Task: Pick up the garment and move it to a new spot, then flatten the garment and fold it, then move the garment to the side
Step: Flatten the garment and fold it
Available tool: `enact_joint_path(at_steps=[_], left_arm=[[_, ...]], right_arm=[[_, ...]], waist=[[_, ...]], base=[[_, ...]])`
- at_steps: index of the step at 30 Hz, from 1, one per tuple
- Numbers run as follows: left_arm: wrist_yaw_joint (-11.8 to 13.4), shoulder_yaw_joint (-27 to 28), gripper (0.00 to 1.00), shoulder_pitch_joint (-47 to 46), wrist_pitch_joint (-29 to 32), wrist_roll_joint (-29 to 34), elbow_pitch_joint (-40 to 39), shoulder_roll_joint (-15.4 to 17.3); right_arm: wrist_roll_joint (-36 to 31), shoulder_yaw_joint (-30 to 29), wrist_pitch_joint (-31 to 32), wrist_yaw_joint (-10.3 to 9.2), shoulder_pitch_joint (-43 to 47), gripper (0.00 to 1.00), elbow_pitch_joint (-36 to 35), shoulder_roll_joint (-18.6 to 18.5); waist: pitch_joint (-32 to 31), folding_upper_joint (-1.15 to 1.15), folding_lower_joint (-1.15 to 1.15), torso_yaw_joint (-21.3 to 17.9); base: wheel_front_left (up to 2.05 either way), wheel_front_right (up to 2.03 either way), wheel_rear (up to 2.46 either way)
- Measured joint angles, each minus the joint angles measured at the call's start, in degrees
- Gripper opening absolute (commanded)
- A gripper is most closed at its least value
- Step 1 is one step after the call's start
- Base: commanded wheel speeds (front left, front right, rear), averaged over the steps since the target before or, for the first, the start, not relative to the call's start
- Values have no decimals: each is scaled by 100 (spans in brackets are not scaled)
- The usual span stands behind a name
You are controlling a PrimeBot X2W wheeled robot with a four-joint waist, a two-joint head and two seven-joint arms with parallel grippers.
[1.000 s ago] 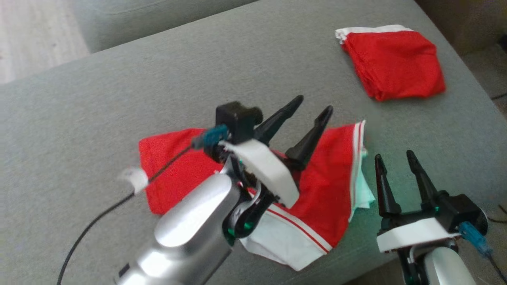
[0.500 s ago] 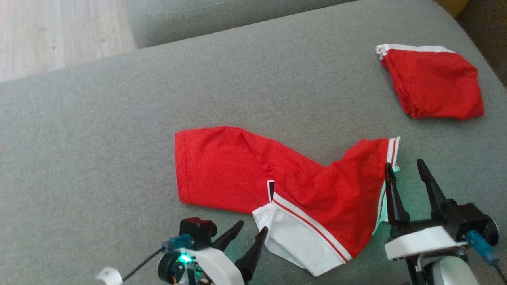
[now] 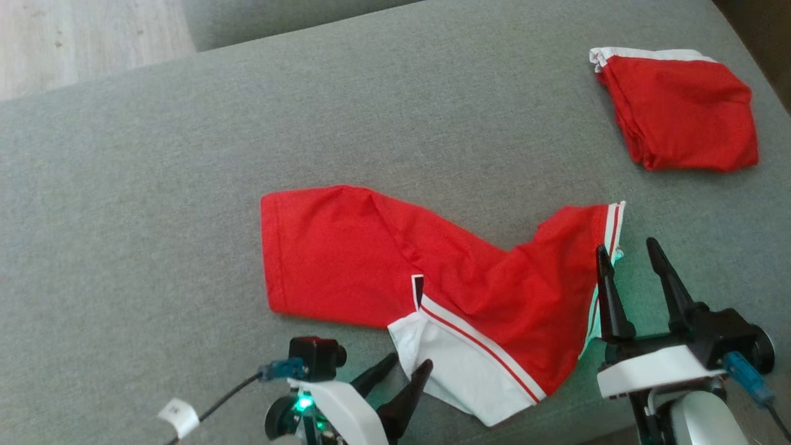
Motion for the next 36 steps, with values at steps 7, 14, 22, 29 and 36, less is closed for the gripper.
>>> enact_joint_path(at_steps=[7,14,22,29,36], left_arm=[[-366,-24,0,-205,215,-283,196,-255],[-665,70,0,-148,401,-924,-369,-255],[-671,810,0,759,386,-2127,-3134,339],[-321,1295,0,1434,68,-2416,-4436,599],[14,1607,0,1414,-34,-2421,-4571,597]], right_arm=[[1,5,0,0,-1,100,1,0],[-1,-43,0,0,4,100,12,0],[-167,-237,0,0,48,100,38,0],[-185,-237,0,0,256,100,79,0],[-182,-127,0,0,246,100,85,0]], waist=[[64,0,0,-58],[-76,0,0,135],[-482,0,0,606],[-815,0,0,1047],[-946,0,-1,1212]], base=[[0,0,0],[0,0,0],[0,0,0],[0,0,0],[0,0,0]])
